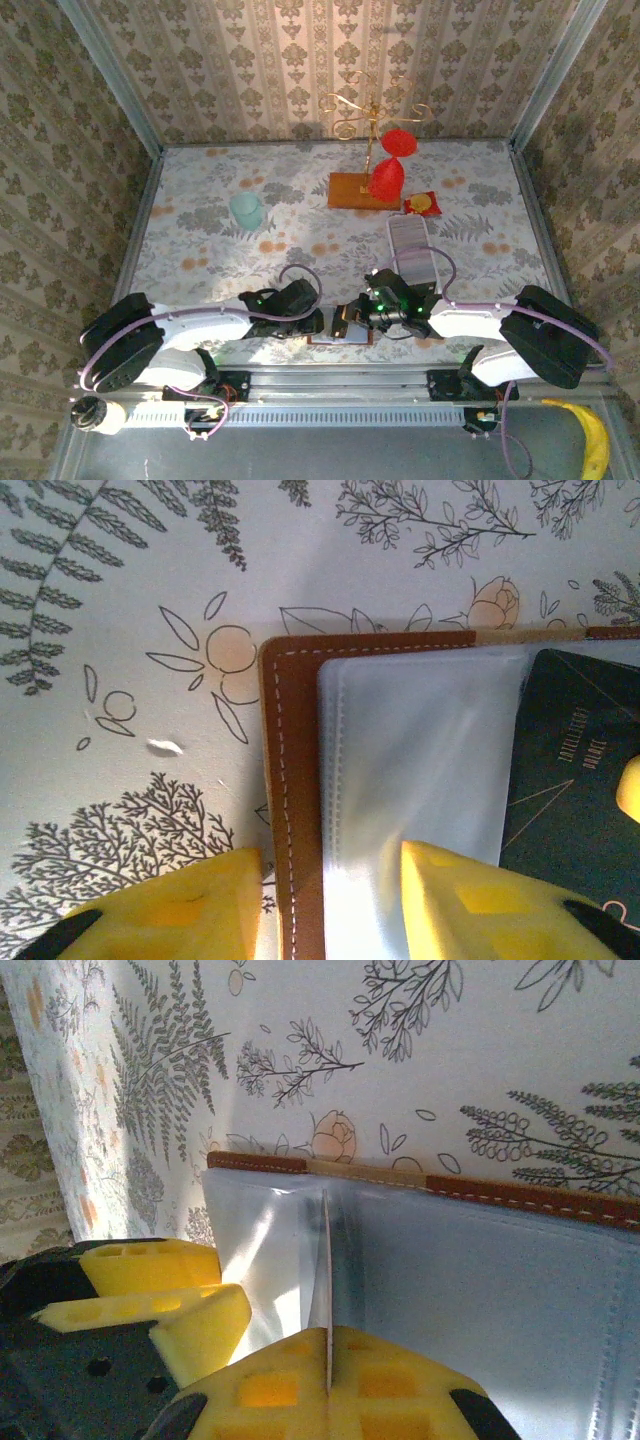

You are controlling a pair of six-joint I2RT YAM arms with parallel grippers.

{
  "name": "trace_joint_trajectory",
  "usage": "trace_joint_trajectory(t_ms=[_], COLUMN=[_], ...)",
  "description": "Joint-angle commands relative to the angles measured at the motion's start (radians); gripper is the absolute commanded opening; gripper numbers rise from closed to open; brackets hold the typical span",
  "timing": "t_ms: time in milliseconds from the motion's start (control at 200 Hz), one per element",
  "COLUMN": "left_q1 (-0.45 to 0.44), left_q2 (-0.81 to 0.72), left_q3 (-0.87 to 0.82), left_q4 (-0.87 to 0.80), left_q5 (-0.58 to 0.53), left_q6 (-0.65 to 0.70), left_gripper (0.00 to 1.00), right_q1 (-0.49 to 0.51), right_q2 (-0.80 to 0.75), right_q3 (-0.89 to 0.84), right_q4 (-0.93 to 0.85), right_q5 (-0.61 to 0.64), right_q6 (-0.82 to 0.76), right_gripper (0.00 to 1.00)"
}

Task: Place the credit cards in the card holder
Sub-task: Insert the credit card into the card slot.

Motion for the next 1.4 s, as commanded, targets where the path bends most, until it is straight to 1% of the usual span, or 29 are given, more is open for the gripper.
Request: trace_joint_trajectory(t_ms=[0, 80, 260, 445, 555, 610, 745, 1020, 1190, 1395], left_q1=[-0.006, -0.006, -0.006, -0.008, -0.008, -0.009, -0.009, -0.01, -0.009, -0.011], left_q2=[-0.014, -0.016, 0.003, 0.012, 0.013, 0.013, 0.013, 0.012, 0.016, 0.024], left_q3=[-0.02, -0.025, -0.027, -0.02, -0.023, -0.023, -0.019, -0.016, -0.015, -0.013], left_q4=[0.046, 0.042, 0.055, 0.051, 0.049, 0.048, 0.036, 0.028, 0.031, 0.032], left_q5=[-0.007, -0.011, 0.002, 0.003, 0.0, 0.0, -0.003, -0.002, -0.003, -0.002], left_q6=[-0.033, -0.031, -0.032, -0.031, -0.031, -0.032, -0.029, -0.014, -0.013, -0.011], left_gripper=[0.38, 0.37, 0.28, 0.28, 0.27, 0.27, 0.27, 0.27, 0.27, 0.27], right_q1=[0.012, 0.012, 0.012, 0.012, 0.012, 0.012, 0.002, -0.031, -0.036, -0.035], right_q2=[0.015, 0.016, 0.063, 0.1, 0.114, 0.116, 0.097, 0.029, 0.03, 0.072], right_q3=[-0.02, -0.02, -0.007, -0.003, -0.016, -0.01, -0.007, -0.015, -0.02, -0.017], right_q4=[-0.006, 0.008, 0.032, 0.065, 0.121, 0.111, 0.07, -0.052, -0.019, 0.034], right_q5=[-0.033, -0.048, -0.08, -0.101, -0.108, -0.115, -0.131, -0.16, -0.183, -0.214], right_q6=[-0.014, -0.017, -0.014, 0.002, 0.028, 0.021, 0.0, -0.059, -0.053, -0.034], right_gripper=[0.01, 0.01, 0.01, 0.03, 0.04, 0.04, 0.0, 0.0, 0.0, 0.0])
